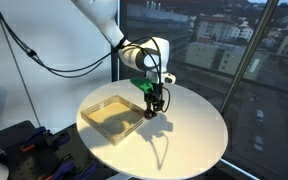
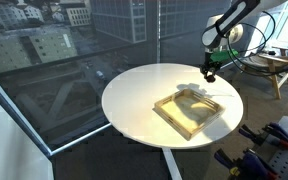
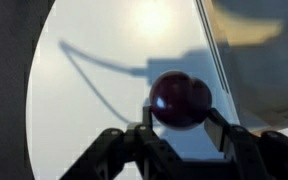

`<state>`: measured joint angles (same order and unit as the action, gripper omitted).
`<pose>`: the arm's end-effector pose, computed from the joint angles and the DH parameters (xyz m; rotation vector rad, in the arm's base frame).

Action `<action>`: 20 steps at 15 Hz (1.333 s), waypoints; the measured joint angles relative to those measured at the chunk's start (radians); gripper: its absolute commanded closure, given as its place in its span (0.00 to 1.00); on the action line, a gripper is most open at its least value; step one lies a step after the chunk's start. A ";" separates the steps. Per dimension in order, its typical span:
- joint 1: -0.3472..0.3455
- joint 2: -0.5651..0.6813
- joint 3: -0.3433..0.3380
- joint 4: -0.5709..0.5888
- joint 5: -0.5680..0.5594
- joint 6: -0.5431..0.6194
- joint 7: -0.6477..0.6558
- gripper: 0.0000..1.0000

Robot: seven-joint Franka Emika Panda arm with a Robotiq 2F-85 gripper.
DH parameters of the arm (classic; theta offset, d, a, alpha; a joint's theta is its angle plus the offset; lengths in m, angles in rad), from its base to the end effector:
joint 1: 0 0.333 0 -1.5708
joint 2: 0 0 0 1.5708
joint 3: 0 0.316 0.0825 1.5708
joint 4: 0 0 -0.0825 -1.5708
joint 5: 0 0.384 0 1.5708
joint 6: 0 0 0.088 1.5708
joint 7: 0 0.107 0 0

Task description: Remove the plum from the wooden tray and place it on the table

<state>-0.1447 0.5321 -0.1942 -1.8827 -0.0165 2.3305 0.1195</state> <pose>0.5940 -0.2036 0.2230 2.9691 -0.6391 -0.1320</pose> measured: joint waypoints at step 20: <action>-0.004 0.026 -0.055 0.002 0.005 -0.021 0.302 0.69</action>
<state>-0.1485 0.5585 -0.2492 -1.8808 -0.0115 2.3091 0.4214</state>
